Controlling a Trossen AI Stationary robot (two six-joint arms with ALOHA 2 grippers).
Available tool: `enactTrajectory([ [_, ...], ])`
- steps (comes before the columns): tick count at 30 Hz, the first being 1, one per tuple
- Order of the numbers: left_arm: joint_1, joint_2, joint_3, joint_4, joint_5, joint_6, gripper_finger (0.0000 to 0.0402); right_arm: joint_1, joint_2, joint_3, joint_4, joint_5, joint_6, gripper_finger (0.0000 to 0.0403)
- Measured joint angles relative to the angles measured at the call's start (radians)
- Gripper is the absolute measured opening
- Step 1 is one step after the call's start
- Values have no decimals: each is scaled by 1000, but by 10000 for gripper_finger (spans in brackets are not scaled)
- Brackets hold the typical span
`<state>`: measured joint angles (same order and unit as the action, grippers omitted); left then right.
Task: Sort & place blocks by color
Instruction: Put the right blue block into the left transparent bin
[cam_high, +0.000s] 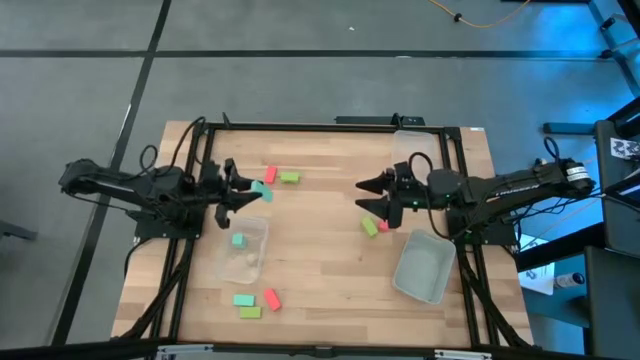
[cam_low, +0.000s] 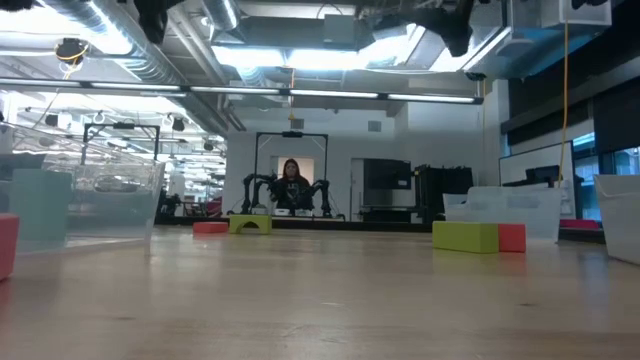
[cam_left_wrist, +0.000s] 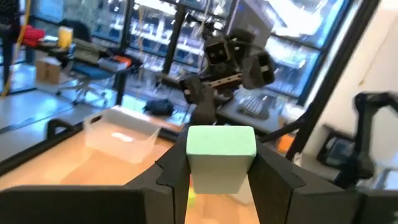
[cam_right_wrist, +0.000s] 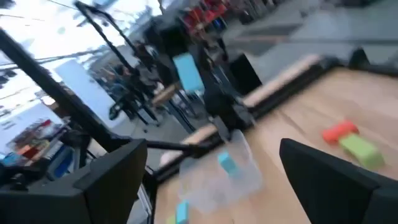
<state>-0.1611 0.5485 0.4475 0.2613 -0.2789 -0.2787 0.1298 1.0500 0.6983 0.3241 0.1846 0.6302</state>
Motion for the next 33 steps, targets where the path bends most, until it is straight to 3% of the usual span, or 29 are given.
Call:
enactTrajectory([
  [3,-8,0,-42,75,-13,-7,120,3,2,3,17,-2,-26,368],
  [18,-10,-16,-43,61,-1,-12,120,3,3,6,16,-22,-28,368],
  [20,-13,-13,-4,-39,36,-42,120,3,3,6,15,-22,-19,368],
  [23,-47,12,120,-362,76,-116,120,3,3,7,14,-21,-6,368],
  [28,-169,167,304,-849,106,-283,120,3,3,7,14,-21,-6,368],
  [33,-325,352,323,-978,198,-434,120,3,3,7,14,-21,-6,368],
])
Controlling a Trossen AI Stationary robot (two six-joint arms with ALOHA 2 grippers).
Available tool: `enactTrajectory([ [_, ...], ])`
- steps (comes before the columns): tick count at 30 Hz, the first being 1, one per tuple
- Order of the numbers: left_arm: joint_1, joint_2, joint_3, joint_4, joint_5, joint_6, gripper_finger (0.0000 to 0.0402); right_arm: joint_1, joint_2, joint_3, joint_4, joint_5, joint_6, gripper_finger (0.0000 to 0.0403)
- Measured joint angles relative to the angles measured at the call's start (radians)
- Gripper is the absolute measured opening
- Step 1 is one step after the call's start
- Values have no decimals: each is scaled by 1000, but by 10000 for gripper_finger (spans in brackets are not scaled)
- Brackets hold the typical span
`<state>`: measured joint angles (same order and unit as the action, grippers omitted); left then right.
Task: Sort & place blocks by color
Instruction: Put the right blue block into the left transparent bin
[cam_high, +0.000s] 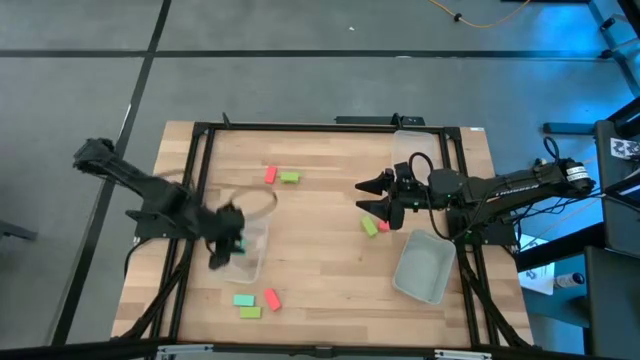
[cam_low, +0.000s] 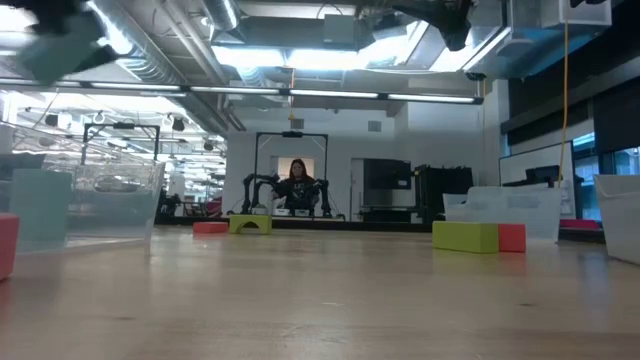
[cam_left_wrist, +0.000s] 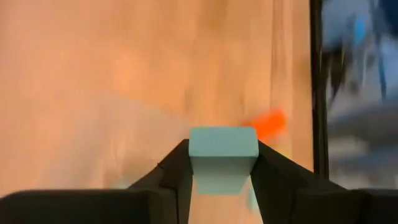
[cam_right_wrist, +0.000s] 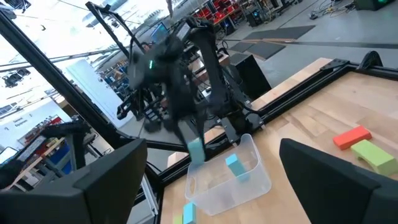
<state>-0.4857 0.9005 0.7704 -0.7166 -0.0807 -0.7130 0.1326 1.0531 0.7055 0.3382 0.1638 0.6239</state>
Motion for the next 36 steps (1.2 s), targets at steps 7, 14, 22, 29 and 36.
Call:
enactTrajectory([
  [7,-149,265,-25,-10,18,-93,120,0,0,0,-10,0,0,368],
  [14,-149,408,-25,-16,-85,-48,120,0,0,0,-11,0,-1,368],
  [22,-134,470,-25,-19,-86,62,120,0,0,0,-18,0,-3,368],
  [29,-134,470,-25,-20,-65,71,147,0,0,0,-20,0,-3,368],
  [36,-134,460,-25,-20,-47,68,184,0,0,0,-21,-7,-2,368],
])
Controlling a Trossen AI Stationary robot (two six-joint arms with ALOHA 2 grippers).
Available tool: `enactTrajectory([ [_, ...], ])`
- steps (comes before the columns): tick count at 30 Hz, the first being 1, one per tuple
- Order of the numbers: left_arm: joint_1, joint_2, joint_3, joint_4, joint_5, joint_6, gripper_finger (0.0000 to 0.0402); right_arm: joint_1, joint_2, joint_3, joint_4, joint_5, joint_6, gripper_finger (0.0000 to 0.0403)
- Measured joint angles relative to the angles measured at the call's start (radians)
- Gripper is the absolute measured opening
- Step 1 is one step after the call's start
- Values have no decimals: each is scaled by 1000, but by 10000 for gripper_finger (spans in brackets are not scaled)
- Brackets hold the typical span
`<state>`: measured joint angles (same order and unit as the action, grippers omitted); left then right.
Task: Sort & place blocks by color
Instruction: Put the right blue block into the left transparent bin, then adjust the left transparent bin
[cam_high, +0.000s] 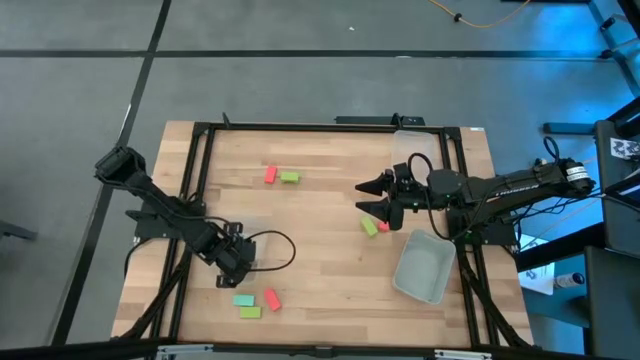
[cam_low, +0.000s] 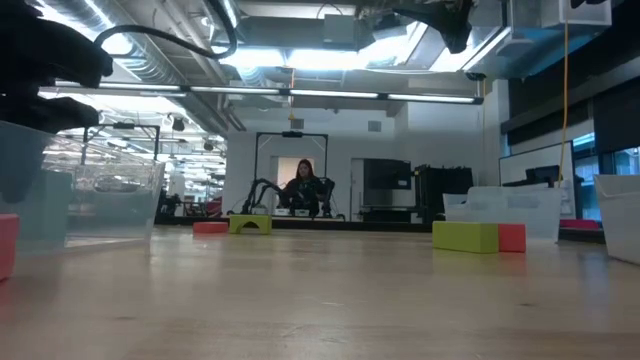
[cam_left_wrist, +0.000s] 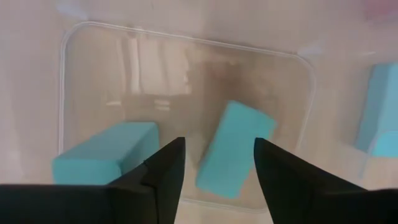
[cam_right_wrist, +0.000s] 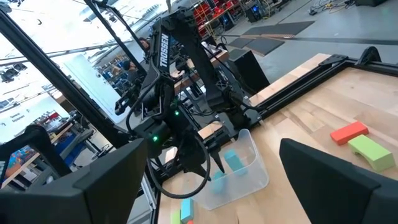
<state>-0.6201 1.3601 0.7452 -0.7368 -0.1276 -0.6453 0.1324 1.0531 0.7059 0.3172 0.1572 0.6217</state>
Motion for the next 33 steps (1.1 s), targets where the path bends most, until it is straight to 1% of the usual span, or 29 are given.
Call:
enactTrajectory([
  [4,11,-42,2,-8,27,-11,193,0,0,0,0,-1,1,368],
  [6,23,-78,17,-38,29,-27,196,0,0,0,0,-1,1,368],
  [9,41,-155,72,-108,20,-39,196,0,0,0,2,-1,1,368],
  [11,50,-218,120,-145,-10,-38,196,0,0,0,15,-1,-3,368],
  [13,57,-290,172,-141,-75,-22,196,0,0,0,26,-1,-2,368],
  [16,69,-406,228,-102,-244,9,196,0,0,0,29,-1,-4,368],
  [18,83,-489,232,-40,-355,49,196,0,0,0,30,-1,-7,368],
  [21,106,-612,200,85,-497,133,196,0,0,0,30,-1,-27,368],
  [23,118,-698,153,165,-542,190,196,0,0,0,31,-1,-27,368],
  [28,125,-879,7,404,-570,299,196,0,0,0,31,-1,-25,368],
  [30,125,-916,-52,468,-560,321,196,0,0,0,31,-1,-24,368],
  [33,124,-938,-123,557,-552,336,196,0,0,0,31,0,-24,368],
])
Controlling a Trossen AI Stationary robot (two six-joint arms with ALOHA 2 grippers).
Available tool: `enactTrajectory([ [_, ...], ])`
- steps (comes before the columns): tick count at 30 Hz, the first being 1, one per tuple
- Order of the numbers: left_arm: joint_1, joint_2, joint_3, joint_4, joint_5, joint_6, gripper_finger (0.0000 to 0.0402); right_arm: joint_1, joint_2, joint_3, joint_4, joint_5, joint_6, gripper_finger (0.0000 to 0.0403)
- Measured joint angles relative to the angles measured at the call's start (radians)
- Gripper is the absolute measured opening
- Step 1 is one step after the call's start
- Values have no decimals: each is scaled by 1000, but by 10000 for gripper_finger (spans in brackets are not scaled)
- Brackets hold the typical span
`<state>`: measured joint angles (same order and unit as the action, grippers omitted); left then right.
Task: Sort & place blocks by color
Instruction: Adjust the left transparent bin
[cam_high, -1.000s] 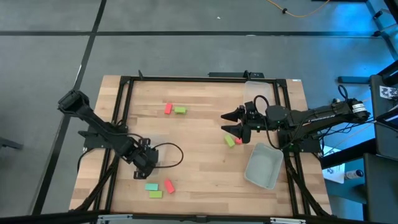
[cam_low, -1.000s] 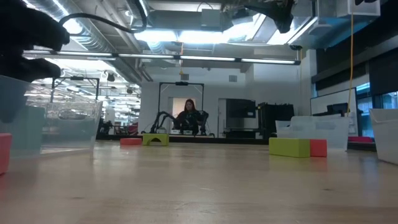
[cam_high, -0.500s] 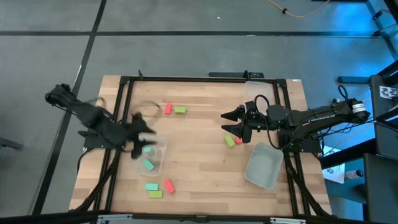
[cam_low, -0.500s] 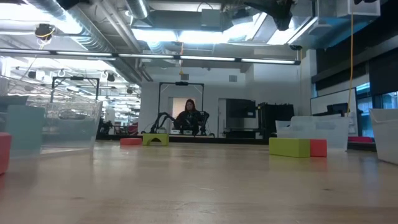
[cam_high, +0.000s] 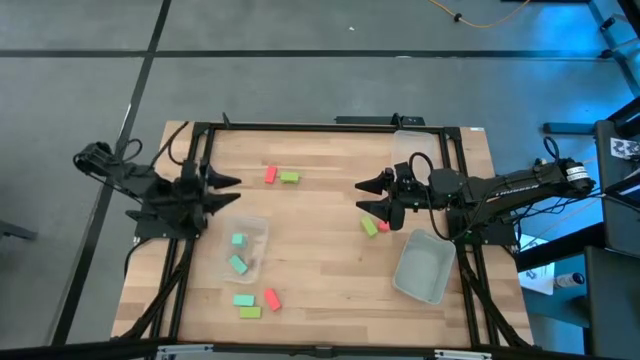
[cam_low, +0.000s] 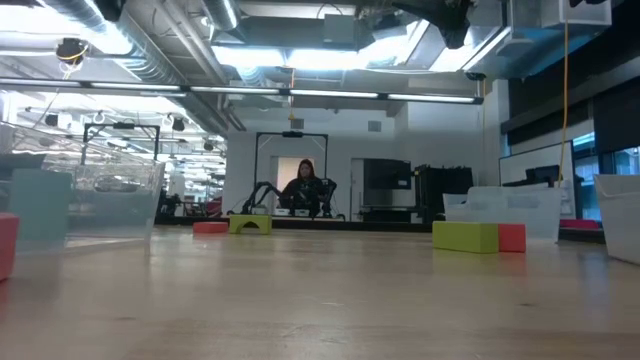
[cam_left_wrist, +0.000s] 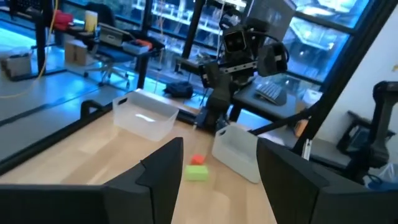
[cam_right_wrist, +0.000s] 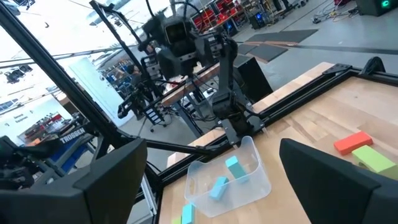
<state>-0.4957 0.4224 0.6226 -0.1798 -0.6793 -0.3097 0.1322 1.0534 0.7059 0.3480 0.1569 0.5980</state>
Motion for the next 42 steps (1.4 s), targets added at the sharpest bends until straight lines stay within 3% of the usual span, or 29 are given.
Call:
enactTrajectory([
  [6,0,4,-77,126,101,2,196,0,0,0,0,7,0,368],
  [13,0,-3,-78,141,173,-28,196,0,0,0,0,7,-2,368],
  [42,0,-4,-79,146,146,-48,196,-3,0,0,-9,10,-31,368],
])
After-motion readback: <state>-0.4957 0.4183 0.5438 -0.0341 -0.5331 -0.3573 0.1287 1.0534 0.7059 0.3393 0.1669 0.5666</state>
